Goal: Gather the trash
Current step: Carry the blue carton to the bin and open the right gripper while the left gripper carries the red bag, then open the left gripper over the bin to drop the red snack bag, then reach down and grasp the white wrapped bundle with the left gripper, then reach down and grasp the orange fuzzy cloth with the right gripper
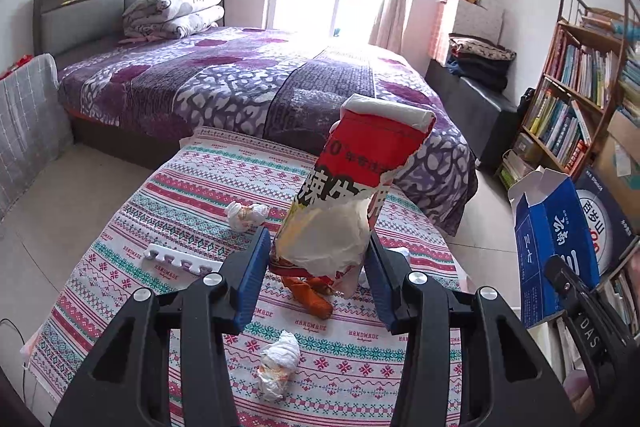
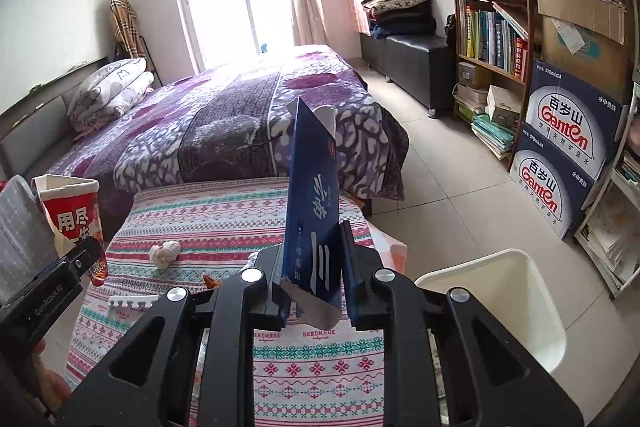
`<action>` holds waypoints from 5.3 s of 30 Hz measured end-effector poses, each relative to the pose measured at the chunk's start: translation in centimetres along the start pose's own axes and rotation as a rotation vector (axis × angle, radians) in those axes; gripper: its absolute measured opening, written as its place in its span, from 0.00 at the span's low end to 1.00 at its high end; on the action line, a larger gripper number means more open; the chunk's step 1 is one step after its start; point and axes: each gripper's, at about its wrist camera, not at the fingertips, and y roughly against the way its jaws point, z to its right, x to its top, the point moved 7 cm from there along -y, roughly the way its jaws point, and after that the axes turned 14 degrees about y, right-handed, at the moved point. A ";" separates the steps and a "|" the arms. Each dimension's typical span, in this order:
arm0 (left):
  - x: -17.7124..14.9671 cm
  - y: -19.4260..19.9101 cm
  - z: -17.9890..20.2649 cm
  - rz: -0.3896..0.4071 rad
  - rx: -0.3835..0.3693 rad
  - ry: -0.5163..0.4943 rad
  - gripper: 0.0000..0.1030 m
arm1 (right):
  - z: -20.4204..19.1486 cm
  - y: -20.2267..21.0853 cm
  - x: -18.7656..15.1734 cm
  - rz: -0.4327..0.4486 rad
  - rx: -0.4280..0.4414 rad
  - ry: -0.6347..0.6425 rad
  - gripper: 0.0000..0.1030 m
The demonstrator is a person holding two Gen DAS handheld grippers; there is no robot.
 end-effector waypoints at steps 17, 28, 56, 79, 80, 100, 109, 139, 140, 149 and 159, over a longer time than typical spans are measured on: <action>-4.2 -1.2 6.4 -0.095 -0.089 -0.083 0.45 | 8.5 0.3 -1.9 -0.070 -0.122 -0.142 0.21; -9.5 -1.9 12.4 -0.244 -0.220 -0.166 0.46 | 14.9 1.2 -3.6 -0.122 -0.190 -0.217 0.29; -22.1 -1.6 25.9 -0.532 -0.422 -0.271 0.52 | 29.2 5.8 -8.0 -0.137 -0.399 -0.472 0.89; -20.9 -4.5 16.8 -0.511 -0.155 -0.361 0.73 | 23.3 2.9 -7.1 -0.234 -0.324 -0.345 0.93; -20.6 -5.0 15.7 -0.507 -0.118 -0.360 0.73 | 22.6 2.6 -7.0 -0.240 -0.314 -0.336 0.93; -14.2 -11.4 -5.1 -0.560 0.315 -0.173 0.73 | 9.5 -3.1 -6.1 -0.354 -0.147 -0.197 0.93; -15.9 -11.9 -8.0 -0.688 0.261 -0.136 0.33 | 3.1 -5.4 -6.4 -0.398 -0.099 -0.095 0.93; 2.6 -1.2 -15.8 -0.331 0.070 0.236 0.32 | -20.5 -16.5 -11.7 -0.463 0.259 0.432 0.45; 2.5 -1.2 -15.9 -0.333 0.071 0.239 0.32 | -20.4 -16.3 -11.4 -0.449 0.261 0.417 0.30; 3.9 0.1 -17.3 -0.270 0.068 0.290 0.32 | -21.4 -11.5 -8.4 -0.353 0.339 0.336 0.21; 5.7 1.8 -16.9 -0.143 0.084 0.293 0.32 | -19.6 -3.2 -1.5 -0.113 0.322 0.320 0.20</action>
